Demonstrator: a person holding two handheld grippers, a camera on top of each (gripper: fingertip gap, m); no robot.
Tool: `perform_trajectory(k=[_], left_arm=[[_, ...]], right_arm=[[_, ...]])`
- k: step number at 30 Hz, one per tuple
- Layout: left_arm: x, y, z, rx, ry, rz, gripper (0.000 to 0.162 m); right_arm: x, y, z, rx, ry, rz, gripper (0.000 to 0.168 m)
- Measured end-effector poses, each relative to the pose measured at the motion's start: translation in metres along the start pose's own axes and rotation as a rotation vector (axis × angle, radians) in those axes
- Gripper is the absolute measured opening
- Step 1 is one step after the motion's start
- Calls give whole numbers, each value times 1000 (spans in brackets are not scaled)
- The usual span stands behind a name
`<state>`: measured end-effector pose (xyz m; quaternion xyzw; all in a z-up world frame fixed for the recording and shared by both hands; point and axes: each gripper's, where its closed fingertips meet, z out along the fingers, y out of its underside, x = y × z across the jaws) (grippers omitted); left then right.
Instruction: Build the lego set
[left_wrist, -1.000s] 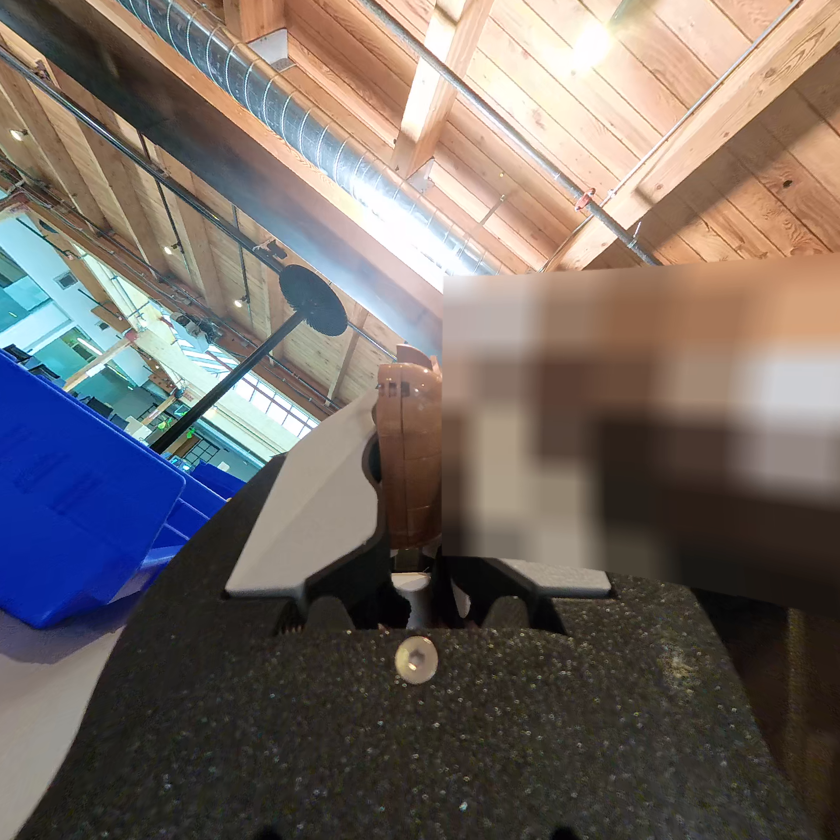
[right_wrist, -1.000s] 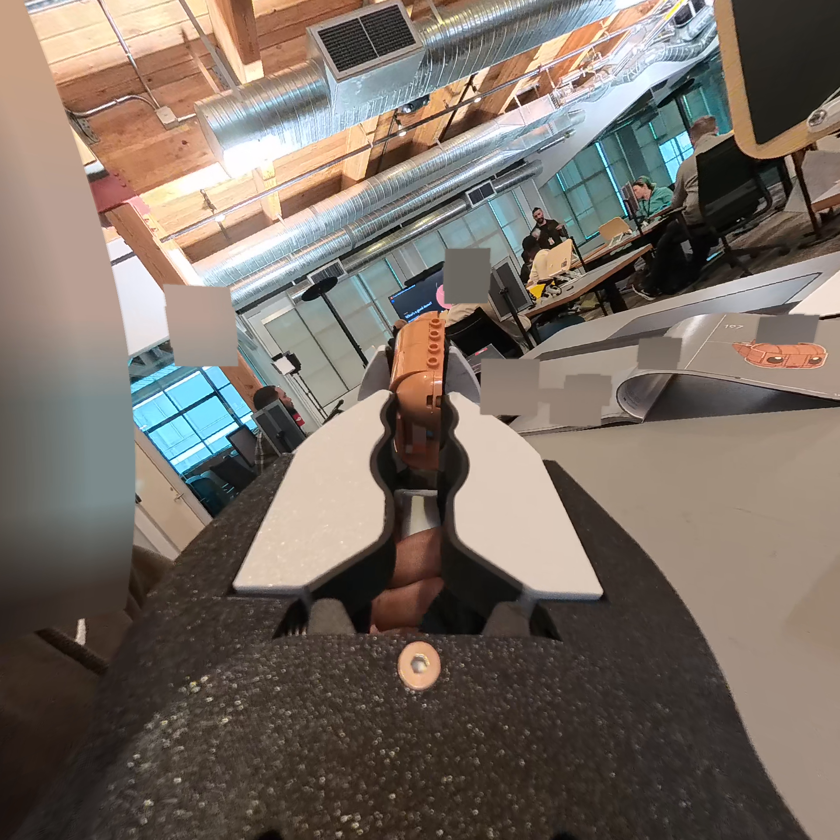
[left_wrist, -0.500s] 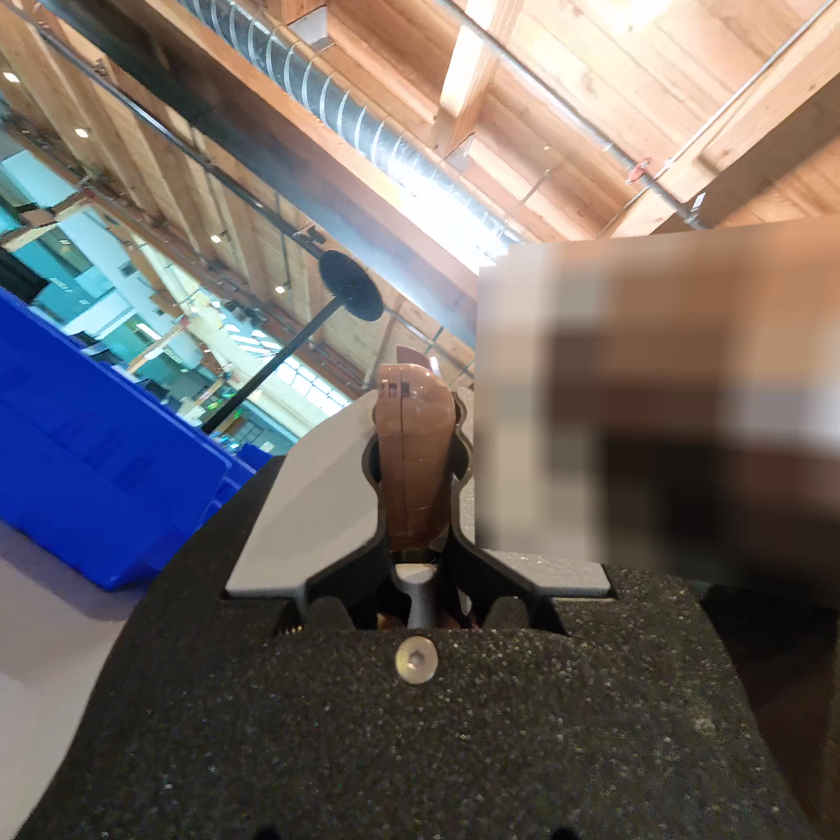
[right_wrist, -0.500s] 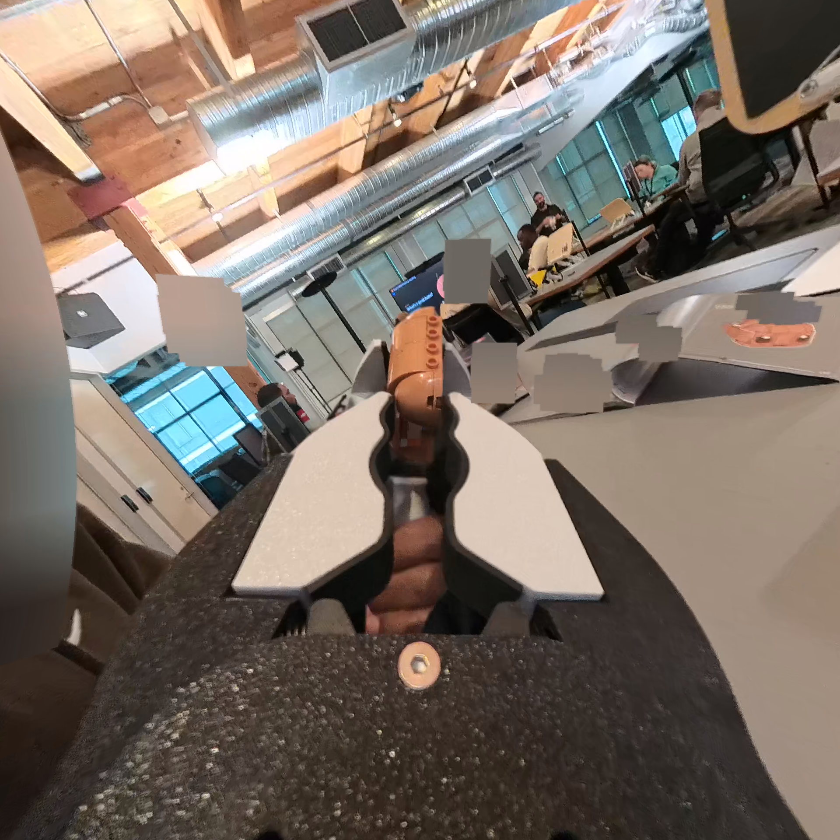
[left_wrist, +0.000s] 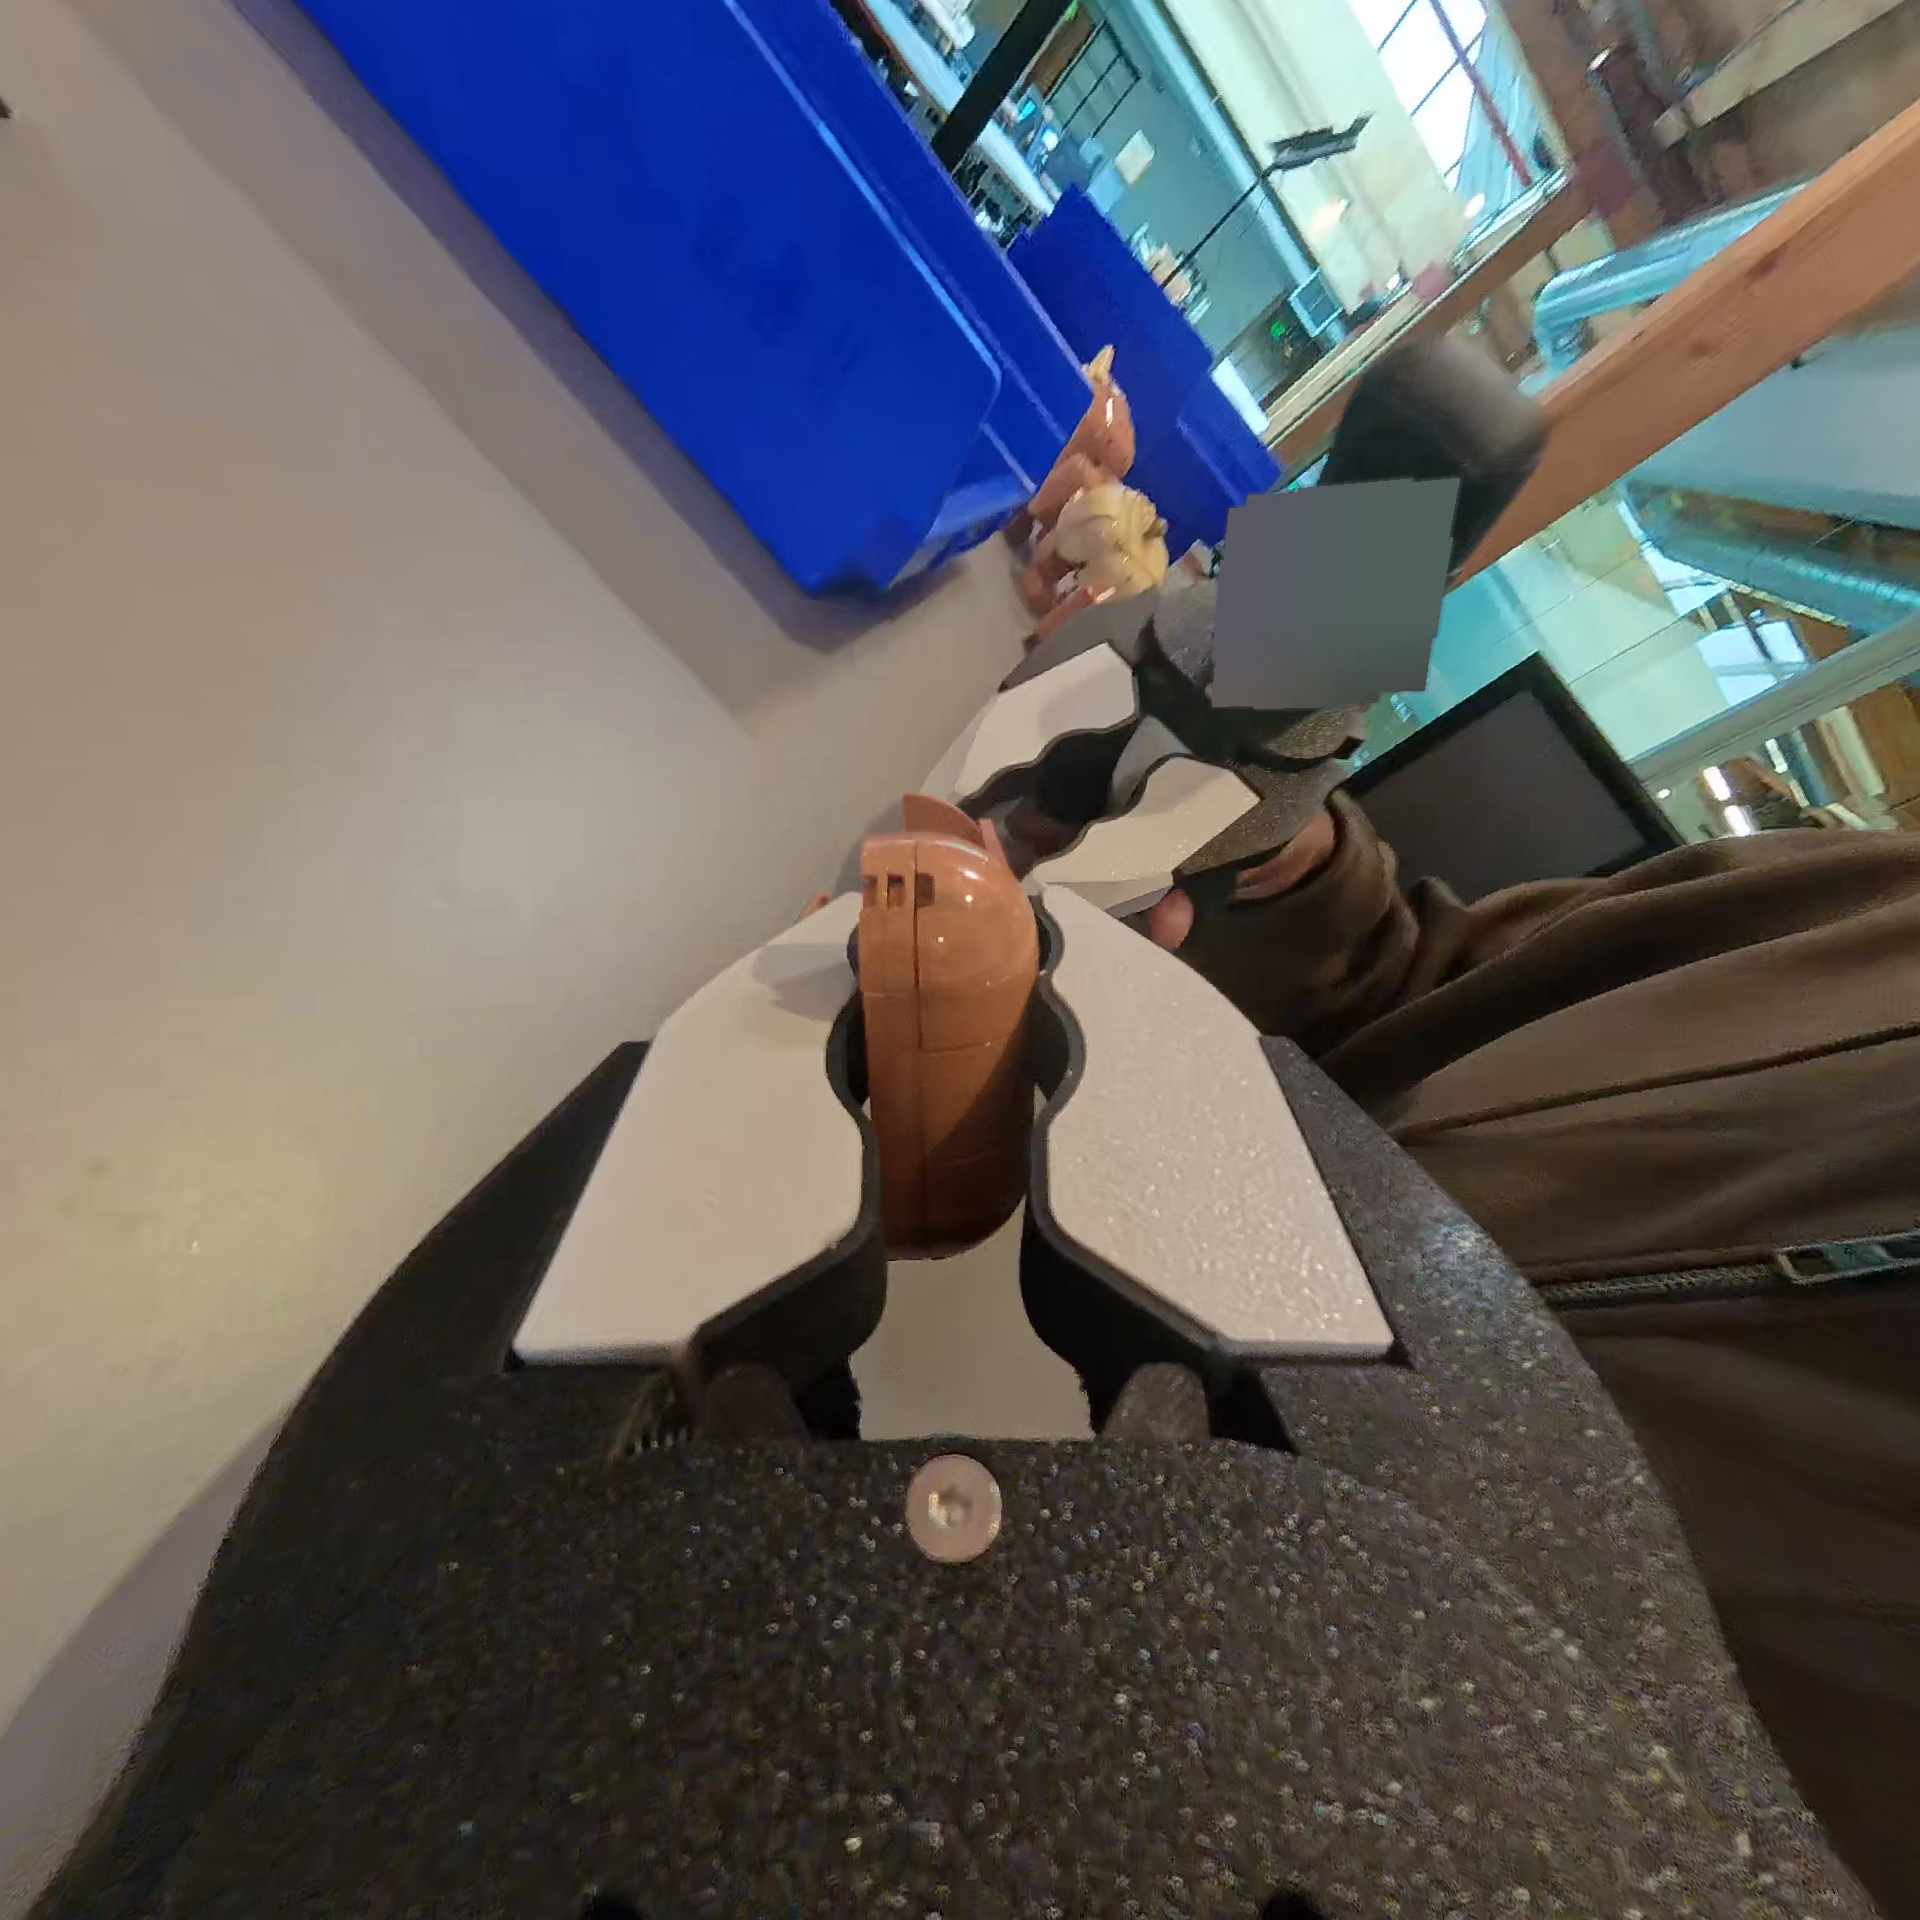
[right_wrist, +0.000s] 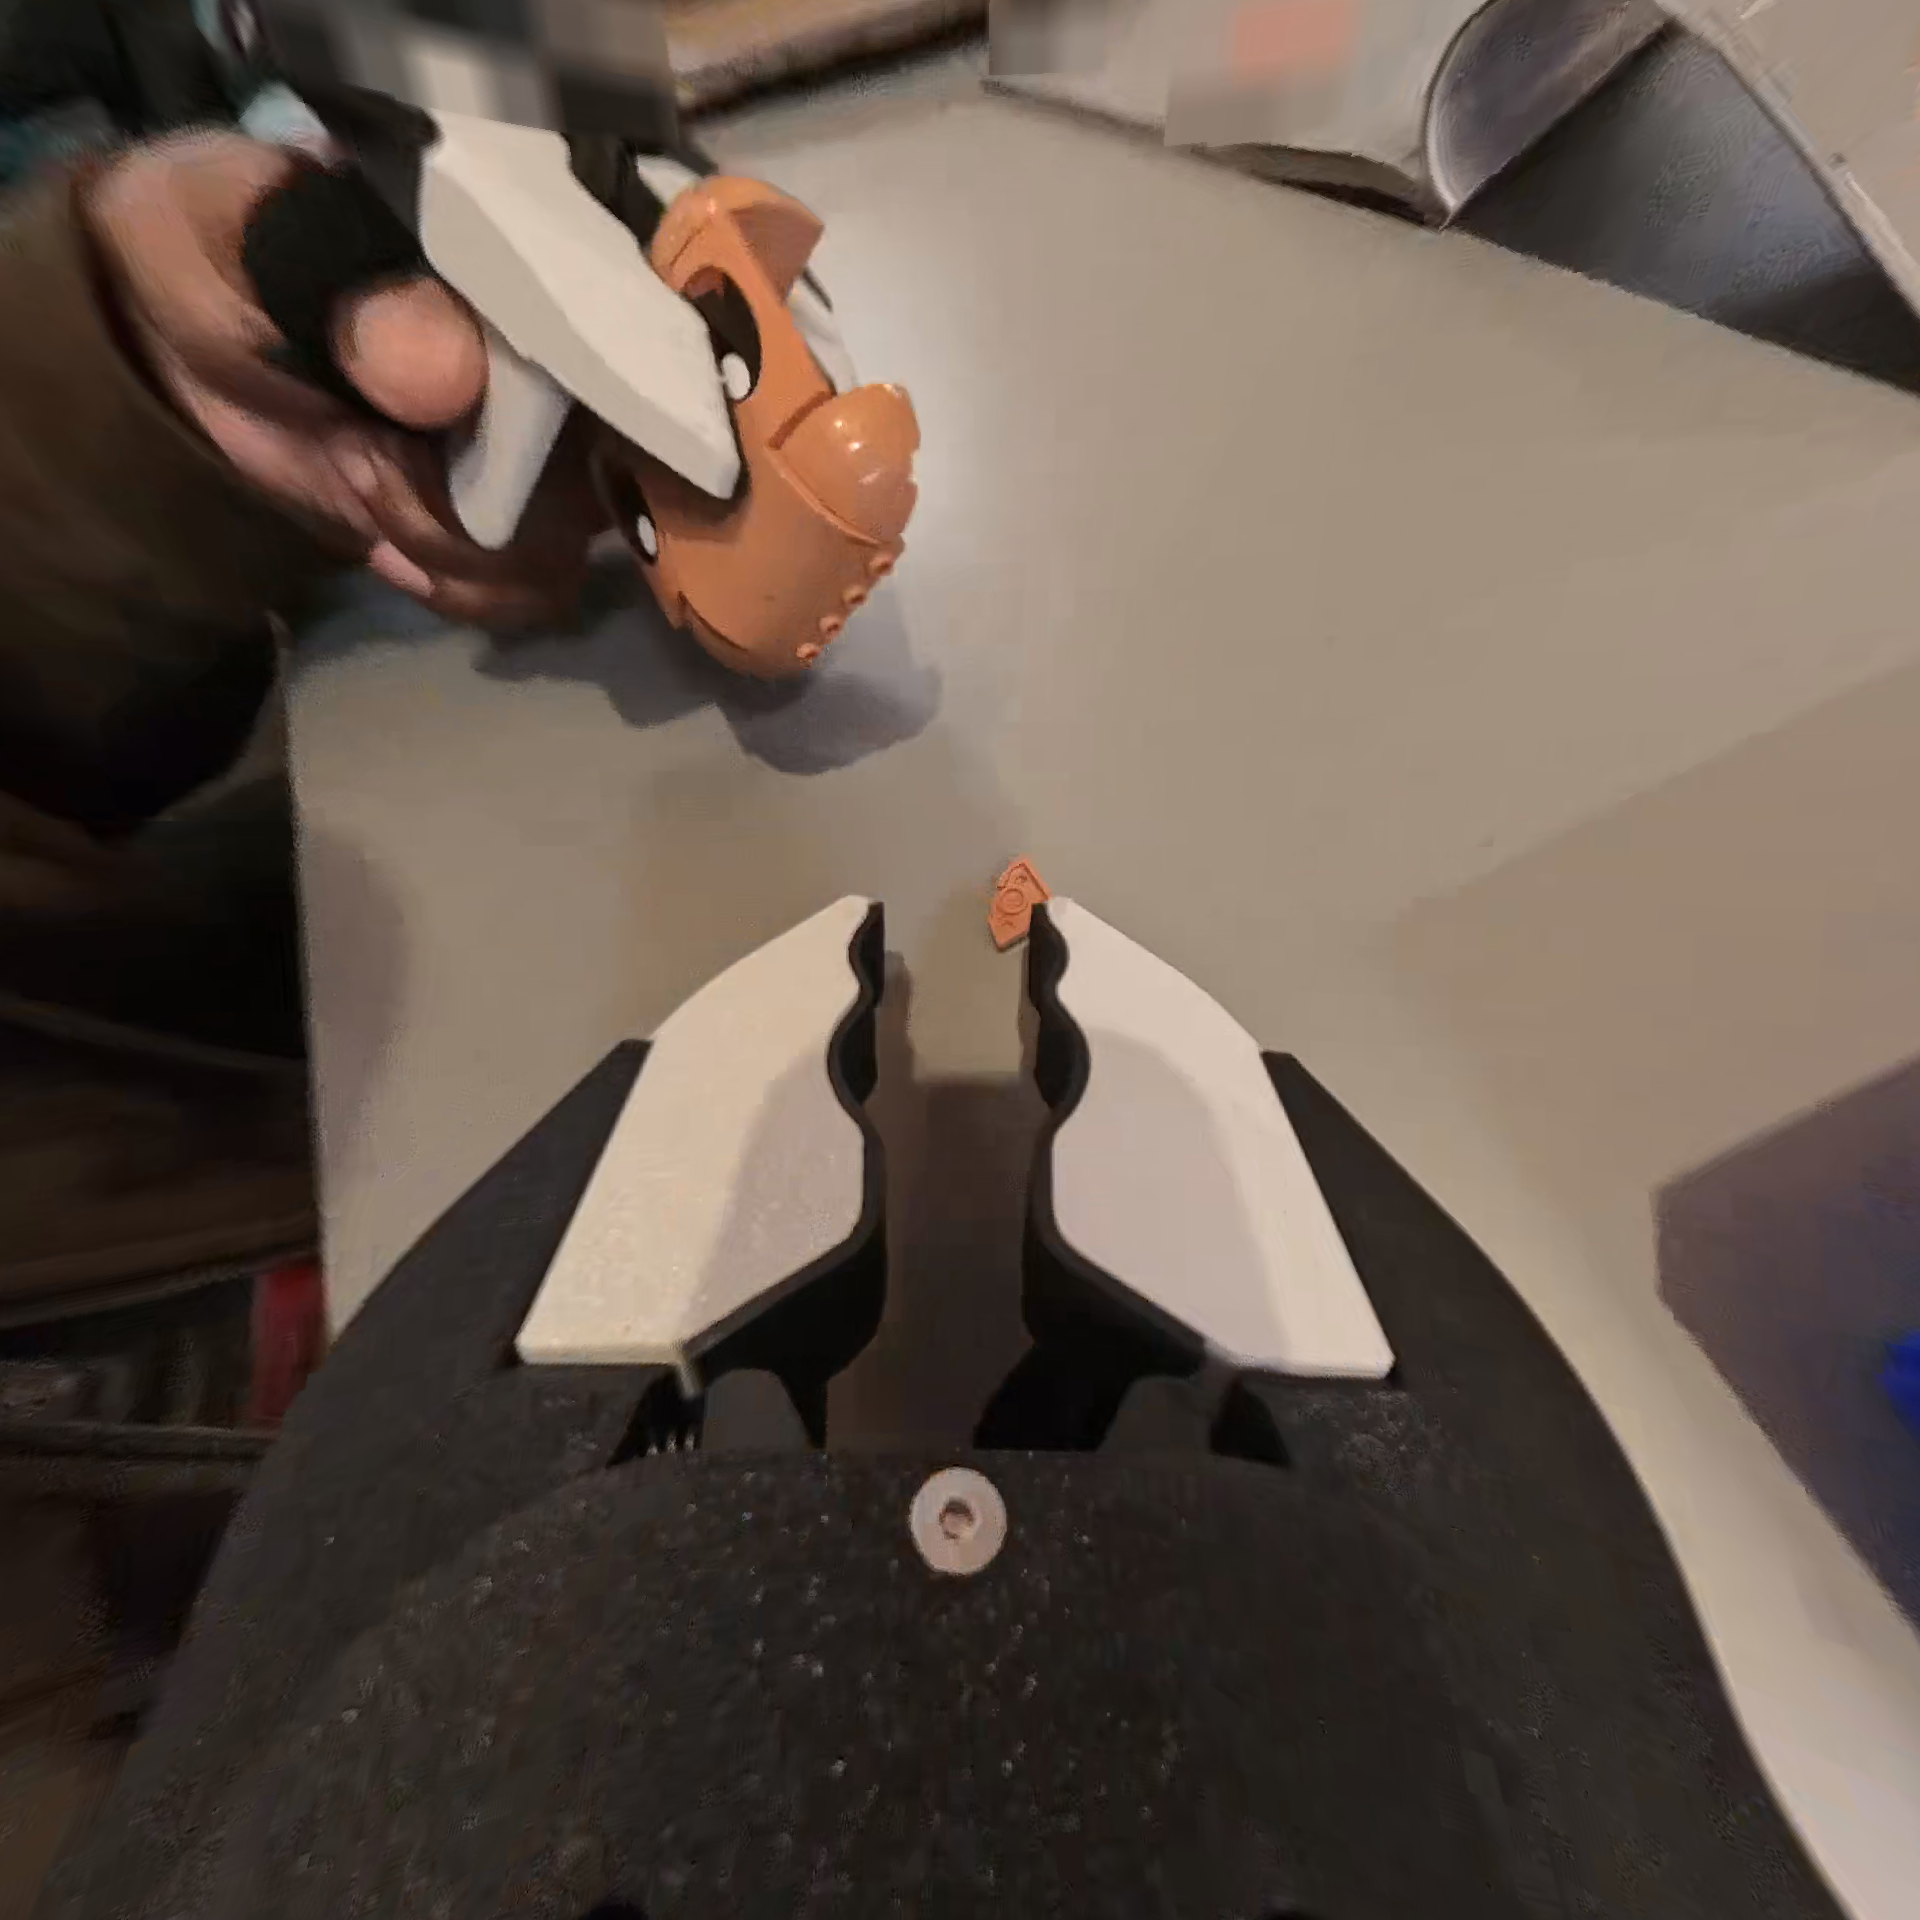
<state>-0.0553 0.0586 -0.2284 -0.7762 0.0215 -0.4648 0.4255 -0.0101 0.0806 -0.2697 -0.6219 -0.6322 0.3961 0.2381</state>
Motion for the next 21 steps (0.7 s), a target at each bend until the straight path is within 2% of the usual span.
perform_trajectory(k=[5,15,19,21], left_arm=[[-3,10,-3,-25,13,4,26],[2,12,-3,-42,54,17,26],[1,15,-1,-59,41,26,26],[2,17,0,-71,43,36,26]], right_arm=[[7,5,17,-110,80,-156,26],[10,12,24,-233,93,-302,25],[11,16,24,-272,87,-336,16],[8,18,25,-279,57,-338,4]])
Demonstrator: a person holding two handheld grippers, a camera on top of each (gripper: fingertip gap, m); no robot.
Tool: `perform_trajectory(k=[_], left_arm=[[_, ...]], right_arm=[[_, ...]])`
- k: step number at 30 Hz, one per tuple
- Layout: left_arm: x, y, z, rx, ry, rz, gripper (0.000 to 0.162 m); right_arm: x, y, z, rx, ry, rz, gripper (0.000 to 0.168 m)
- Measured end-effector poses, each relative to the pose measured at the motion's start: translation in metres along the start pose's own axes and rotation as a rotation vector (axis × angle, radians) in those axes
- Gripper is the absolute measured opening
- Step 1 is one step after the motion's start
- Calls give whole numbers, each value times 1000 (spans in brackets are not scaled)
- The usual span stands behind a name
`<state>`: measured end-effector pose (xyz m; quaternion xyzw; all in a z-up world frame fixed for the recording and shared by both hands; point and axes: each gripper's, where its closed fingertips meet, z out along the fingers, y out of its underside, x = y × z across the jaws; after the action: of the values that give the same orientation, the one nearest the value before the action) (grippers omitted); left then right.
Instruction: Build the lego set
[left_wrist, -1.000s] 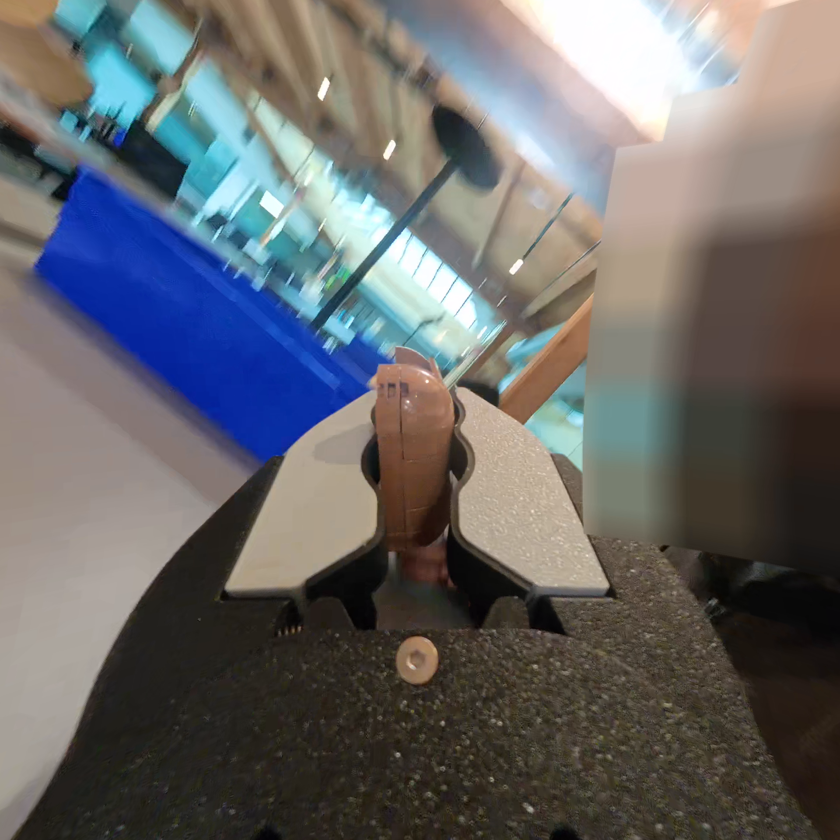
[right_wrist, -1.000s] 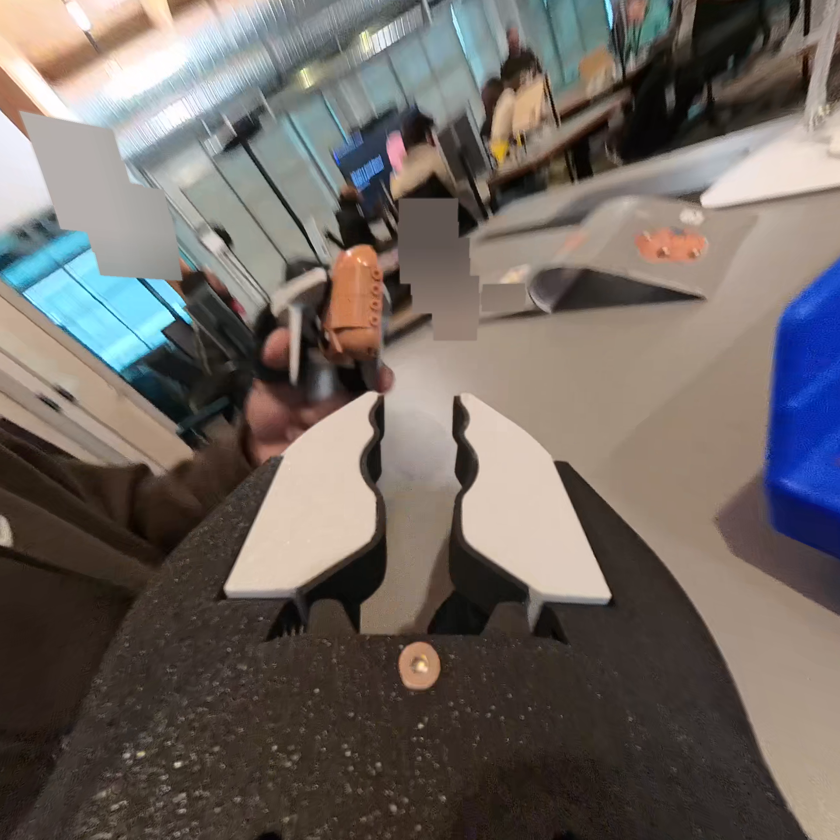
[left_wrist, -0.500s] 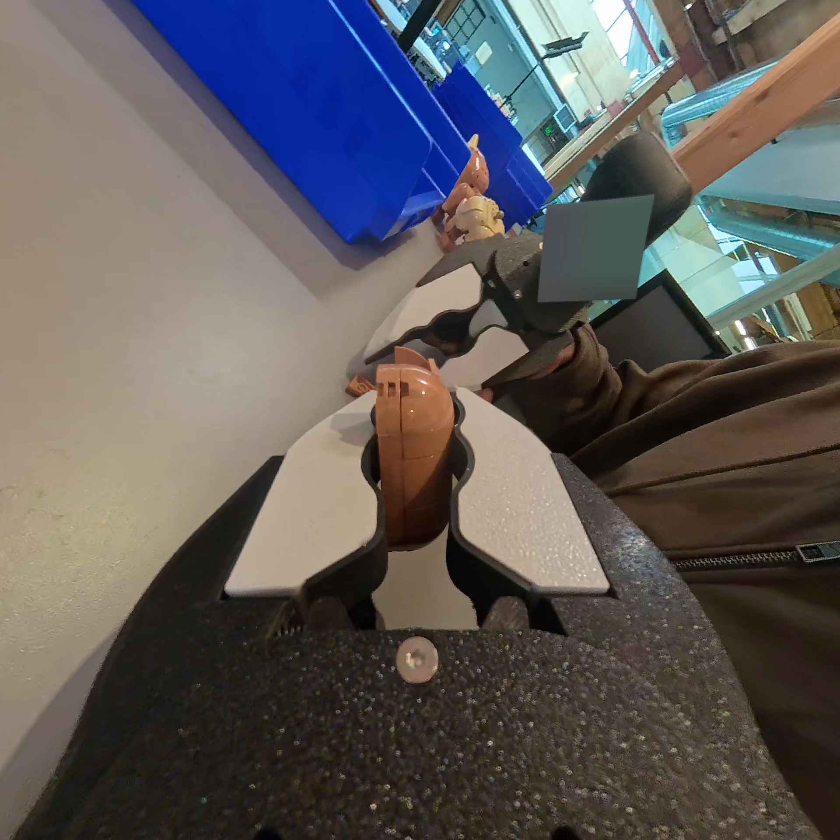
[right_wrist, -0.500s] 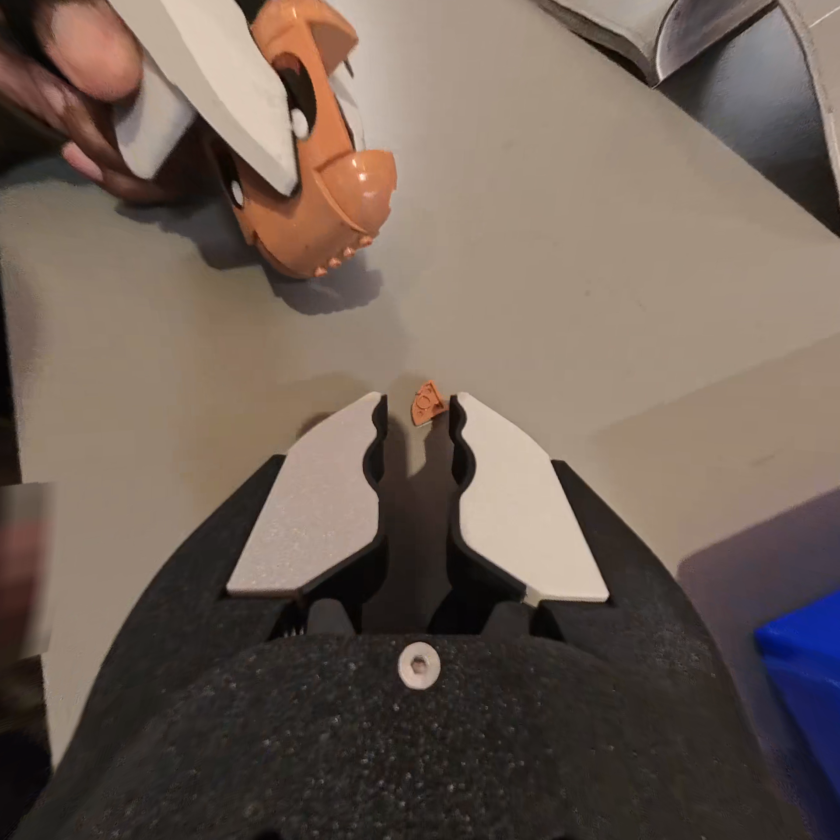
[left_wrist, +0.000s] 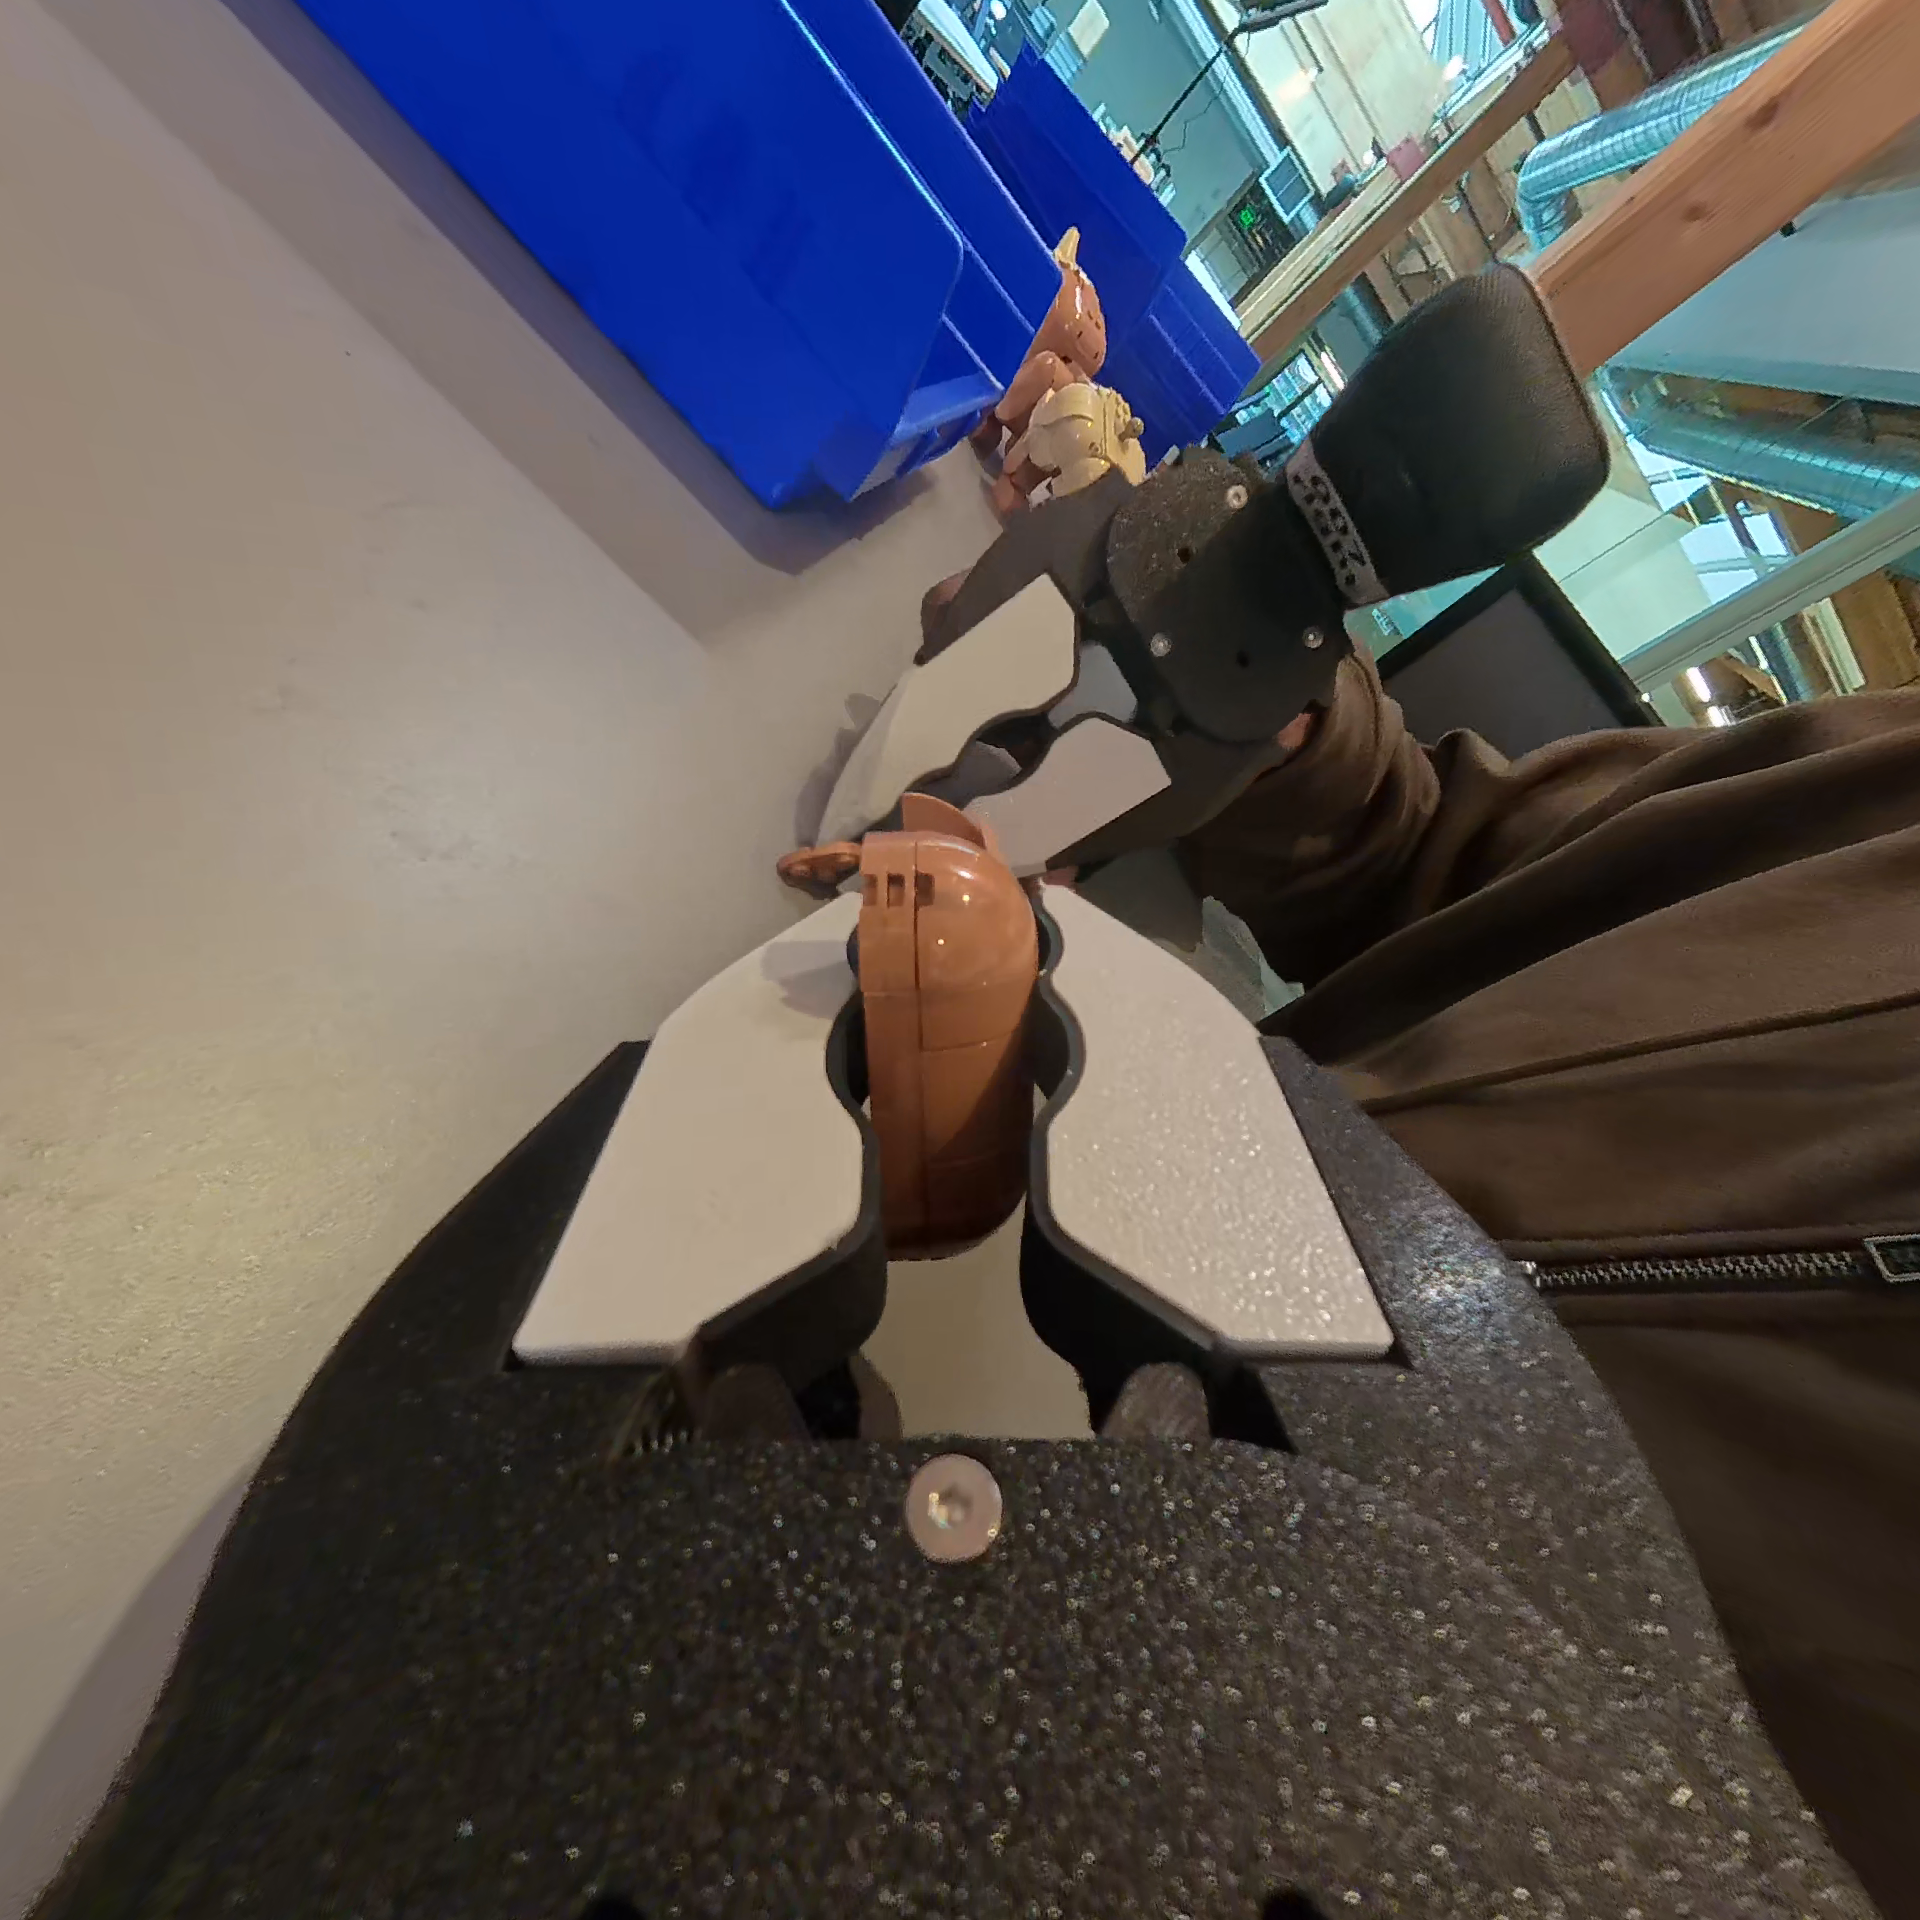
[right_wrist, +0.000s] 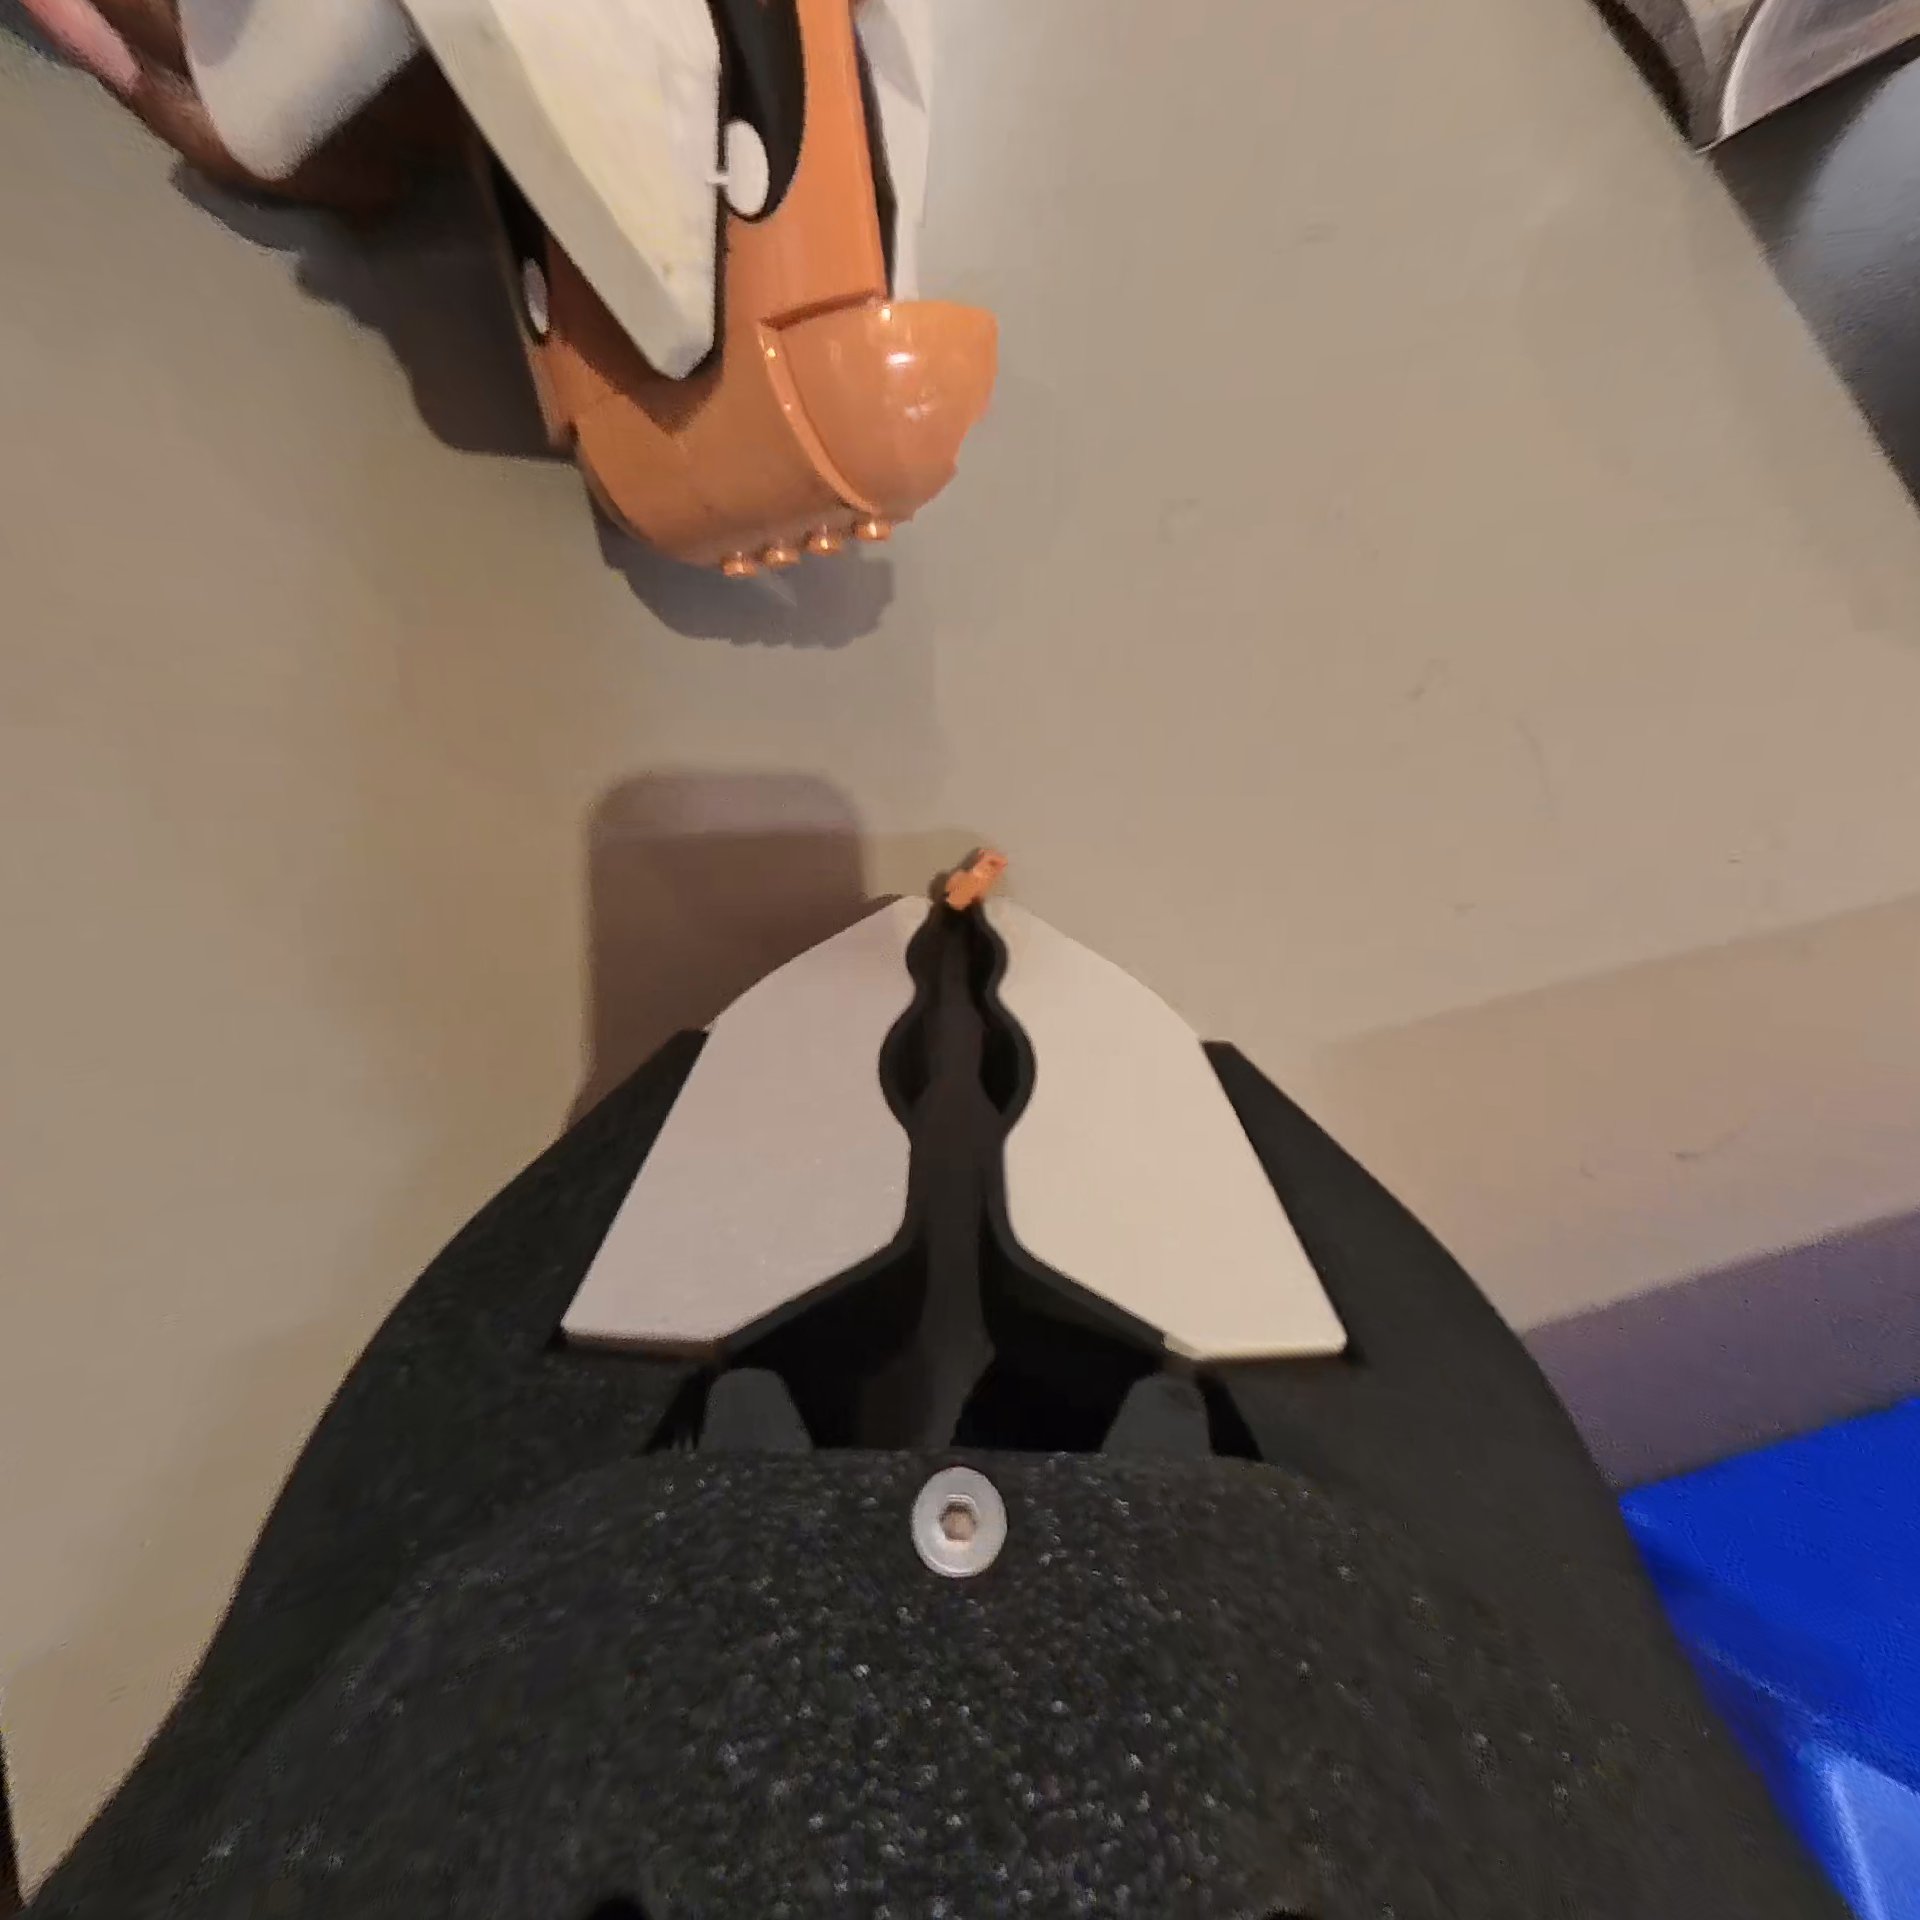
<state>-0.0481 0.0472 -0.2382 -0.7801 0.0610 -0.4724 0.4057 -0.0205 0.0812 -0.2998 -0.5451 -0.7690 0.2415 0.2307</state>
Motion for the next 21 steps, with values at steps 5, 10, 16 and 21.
perform_trajectory(k=[5,10,16,21], left_arm=[[9,5,2,-30,37,79,26],[27,5,-1,-15,108,314,26],[35,9,-2,-28,126,710,26],[32,-5,0,30,177,956,26]], right_arm=[[-1,0,1,7,-55,49,3],[0,-11,-7,125,-169,163,3],[-5,-43,-38,392,-339,149,2],[-11,-66,-70,578,-492,58,3]])
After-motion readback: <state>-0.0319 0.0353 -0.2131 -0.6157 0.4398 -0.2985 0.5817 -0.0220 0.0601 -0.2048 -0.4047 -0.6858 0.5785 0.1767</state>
